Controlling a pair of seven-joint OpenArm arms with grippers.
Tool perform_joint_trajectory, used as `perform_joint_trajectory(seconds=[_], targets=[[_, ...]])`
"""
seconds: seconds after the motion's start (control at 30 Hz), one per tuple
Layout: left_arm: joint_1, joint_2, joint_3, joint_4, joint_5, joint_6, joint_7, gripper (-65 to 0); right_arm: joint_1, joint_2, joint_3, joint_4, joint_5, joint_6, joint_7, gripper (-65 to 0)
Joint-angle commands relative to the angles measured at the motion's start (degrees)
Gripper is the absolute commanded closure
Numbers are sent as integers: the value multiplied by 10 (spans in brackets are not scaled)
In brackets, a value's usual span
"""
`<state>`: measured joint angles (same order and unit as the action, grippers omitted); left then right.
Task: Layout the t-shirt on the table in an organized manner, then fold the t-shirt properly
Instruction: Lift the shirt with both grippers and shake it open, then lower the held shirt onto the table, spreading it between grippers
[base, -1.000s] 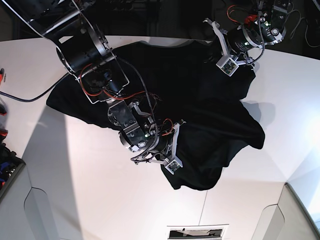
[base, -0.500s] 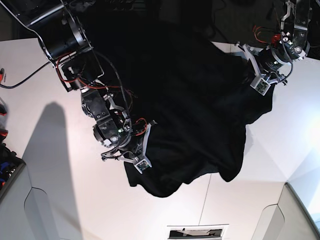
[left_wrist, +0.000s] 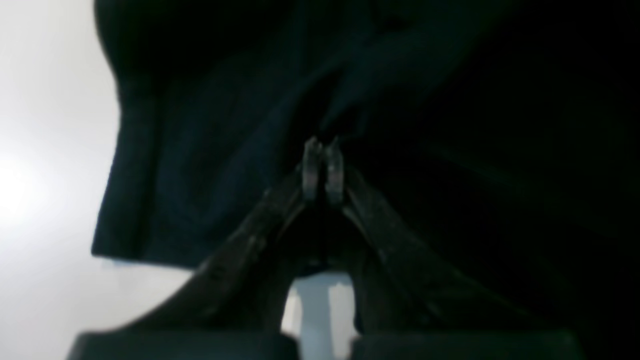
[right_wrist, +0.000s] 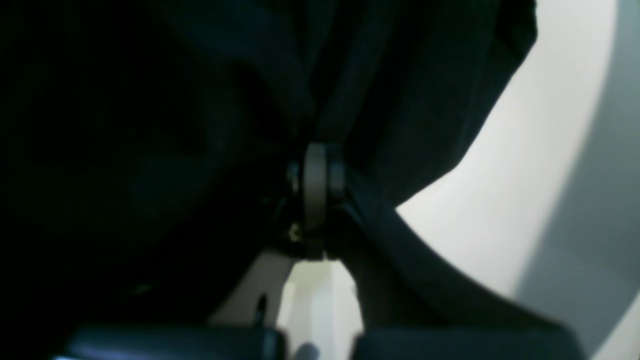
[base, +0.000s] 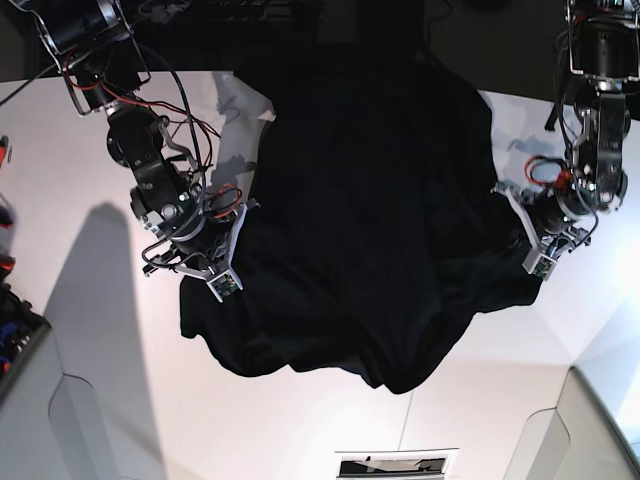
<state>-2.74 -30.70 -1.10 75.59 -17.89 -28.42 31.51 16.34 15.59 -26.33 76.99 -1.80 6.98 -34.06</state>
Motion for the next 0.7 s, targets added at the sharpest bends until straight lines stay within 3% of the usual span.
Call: perform_joint_trajectory(seconds=[0.0, 0.3, 0.67], targets=[[-25, -9, 11, -11, -1, 3, -1, 0, -10, 12, 1, 13, -2, 0, -37, 0], [-188, -1, 133, -161, 28, 13, -35, 0, -129, 38, 3, 133, -10, -18, -76, 0], [-315, 18, 151, -205, 45, 22, -43, 0, -285, 10, 4, 248, -6, -23, -74, 0]])
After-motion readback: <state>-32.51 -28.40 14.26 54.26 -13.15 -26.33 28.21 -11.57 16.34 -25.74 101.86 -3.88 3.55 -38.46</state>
